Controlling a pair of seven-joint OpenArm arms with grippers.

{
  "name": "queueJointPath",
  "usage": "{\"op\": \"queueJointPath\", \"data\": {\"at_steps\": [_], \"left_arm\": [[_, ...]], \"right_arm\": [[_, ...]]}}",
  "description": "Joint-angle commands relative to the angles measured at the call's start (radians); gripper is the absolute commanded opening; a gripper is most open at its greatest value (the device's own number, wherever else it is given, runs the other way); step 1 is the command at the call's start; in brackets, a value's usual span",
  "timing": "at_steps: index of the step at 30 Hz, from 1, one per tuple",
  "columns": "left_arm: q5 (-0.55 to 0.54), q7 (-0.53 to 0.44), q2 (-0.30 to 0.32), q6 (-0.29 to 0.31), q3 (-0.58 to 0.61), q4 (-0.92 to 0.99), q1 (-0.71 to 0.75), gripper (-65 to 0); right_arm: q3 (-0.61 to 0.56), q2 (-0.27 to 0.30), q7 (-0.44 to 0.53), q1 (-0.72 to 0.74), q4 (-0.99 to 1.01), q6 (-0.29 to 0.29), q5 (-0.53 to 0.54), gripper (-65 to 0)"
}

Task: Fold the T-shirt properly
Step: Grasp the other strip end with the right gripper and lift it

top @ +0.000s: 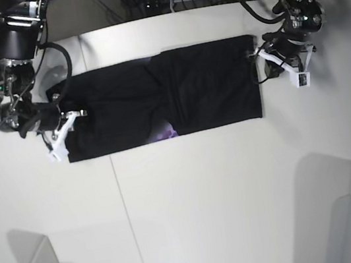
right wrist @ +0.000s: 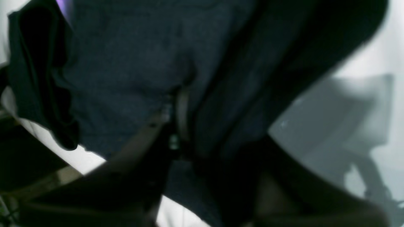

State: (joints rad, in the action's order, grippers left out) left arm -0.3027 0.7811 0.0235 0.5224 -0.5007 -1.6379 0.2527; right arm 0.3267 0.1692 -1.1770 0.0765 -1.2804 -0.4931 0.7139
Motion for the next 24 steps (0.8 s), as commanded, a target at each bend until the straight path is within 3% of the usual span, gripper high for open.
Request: {"op": "queueJointPath", "data": {"at_steps": [1,4,6,13,17,24], "left_arm": [[0.001,0.007,0.006,-0.008,0.014,-0.012,0.000,-65.0],[0.001,0.007,0.006,-0.025,0.050,-0.017,-0.002,-65.0],[0.001,0.007,0.006,-0.034,0.066,-0.017,-0.011,-65.0],[0.001,0.013,0.006,-0.041,0.126,-0.029,-0.029,-65.0],[0.001,0.013,0.006,-0.041,0.135,-0.035,-0.028,-65.0],[0.001,0.013,0.008,-0.041,0.130,-0.034,-0.029,-65.0]], "right_arm": [[-0.024,0.016,0.022,0.010,-0.006,0.007,-0.012,-65.0],[-0.070,0.034,0.079,0.012,-0.006,0.014,-0.012,-65.0],[-0.084,0.034,0.090,0.012,-0.012,0.047,-0.012,-65.0],[-0.183,0.036,0.085,0.019,-0.166,0.083,-0.012,-65.0],[-0.245,0.031,0.088,-0.011,-0.272,0.222,-0.010,-65.0],[-0.344,0.025,0.082,-0.057,-0.470,0.336,-0.003,-65.0]]}}
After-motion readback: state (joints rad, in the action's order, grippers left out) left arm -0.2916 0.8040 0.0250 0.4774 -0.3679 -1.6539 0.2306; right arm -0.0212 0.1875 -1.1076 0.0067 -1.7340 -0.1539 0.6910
